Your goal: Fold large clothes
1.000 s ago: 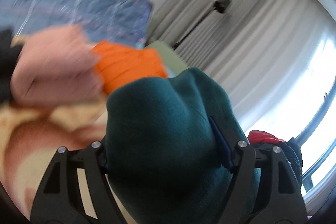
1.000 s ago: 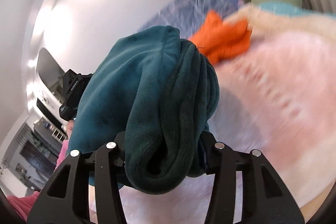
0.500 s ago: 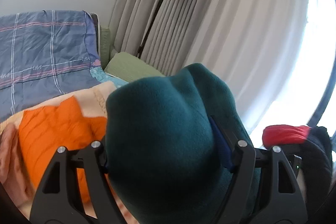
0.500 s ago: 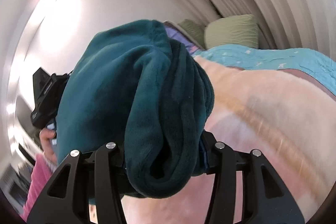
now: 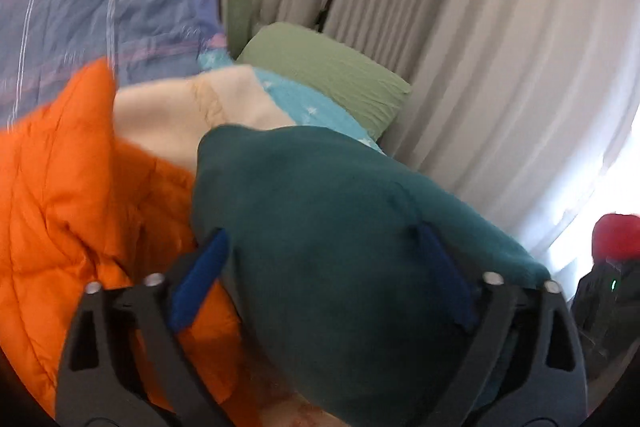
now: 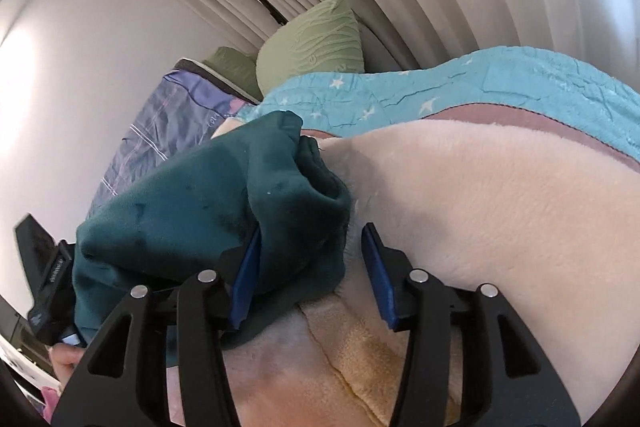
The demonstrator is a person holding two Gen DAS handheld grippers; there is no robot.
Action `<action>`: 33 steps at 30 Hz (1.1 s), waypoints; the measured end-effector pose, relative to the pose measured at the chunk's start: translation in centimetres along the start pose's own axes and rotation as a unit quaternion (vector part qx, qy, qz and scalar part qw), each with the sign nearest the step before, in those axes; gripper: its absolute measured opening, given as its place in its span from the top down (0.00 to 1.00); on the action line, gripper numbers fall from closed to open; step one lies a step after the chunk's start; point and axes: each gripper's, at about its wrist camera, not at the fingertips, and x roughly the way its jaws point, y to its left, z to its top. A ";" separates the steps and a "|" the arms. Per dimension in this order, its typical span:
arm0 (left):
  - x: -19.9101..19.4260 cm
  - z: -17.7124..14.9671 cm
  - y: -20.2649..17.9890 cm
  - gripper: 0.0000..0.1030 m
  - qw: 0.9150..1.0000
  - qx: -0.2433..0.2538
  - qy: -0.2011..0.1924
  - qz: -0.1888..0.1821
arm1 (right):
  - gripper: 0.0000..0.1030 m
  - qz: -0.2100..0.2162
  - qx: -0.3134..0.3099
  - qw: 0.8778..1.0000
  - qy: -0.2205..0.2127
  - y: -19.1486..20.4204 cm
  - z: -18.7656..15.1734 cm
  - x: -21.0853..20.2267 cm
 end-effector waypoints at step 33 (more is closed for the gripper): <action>-36.2 -19.2 -11.6 0.02 0.975 0.129 -0.134 0.119 | 0.05 -0.053 -0.193 0.968 -0.151 12.1 -16.0 -29.2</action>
